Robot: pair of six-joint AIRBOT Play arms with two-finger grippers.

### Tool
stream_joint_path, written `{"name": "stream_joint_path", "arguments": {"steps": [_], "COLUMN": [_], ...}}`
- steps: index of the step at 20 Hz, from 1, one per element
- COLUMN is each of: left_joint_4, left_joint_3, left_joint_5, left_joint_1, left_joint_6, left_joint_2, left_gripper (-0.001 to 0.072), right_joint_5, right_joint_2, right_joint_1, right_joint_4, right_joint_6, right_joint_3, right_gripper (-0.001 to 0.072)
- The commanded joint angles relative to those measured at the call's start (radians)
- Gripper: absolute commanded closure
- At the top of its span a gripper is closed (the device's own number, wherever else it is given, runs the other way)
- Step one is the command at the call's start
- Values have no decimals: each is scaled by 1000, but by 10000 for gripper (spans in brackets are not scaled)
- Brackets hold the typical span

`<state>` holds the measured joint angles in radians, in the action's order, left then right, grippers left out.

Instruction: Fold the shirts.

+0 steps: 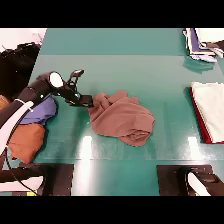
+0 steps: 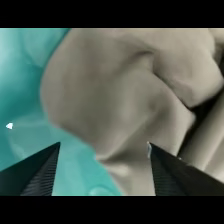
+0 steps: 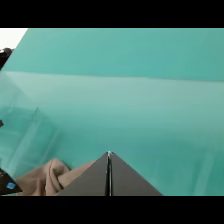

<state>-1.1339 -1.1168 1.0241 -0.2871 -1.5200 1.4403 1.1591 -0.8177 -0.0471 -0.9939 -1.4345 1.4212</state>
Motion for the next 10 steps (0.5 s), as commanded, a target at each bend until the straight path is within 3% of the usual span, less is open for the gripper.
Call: {"name": "stream_joint_path", "arguments": {"steps": [1,2,3,7,10], "left_joint_4": [112,109,93,-123,-241], "left_joint_3": [37,29,11,-136,-220], "left_joint_5": [-130,-149,-150,-79,-63], "left_joint_1": [11,11,12,11,11], "left_joint_6": [32,33,33,26,25], "left_joint_2": [37,37,36,-6,-67], "left_gripper": [200,468,675,684,684], "right_joint_5": [52,70,93,225,211], "right_joint_2": [-33,-43,-53,-113,-124], "right_joint_1": [-1,-1,-1,-1,-1], "right_joint_4": [0,-1,-2,-5,-4], "right_joint_6": [-1,-1,-1,-2,-25], "right_joint_3": [1,1,1,-32,-213], "right_gripper": [692,692,691,691,691]}}
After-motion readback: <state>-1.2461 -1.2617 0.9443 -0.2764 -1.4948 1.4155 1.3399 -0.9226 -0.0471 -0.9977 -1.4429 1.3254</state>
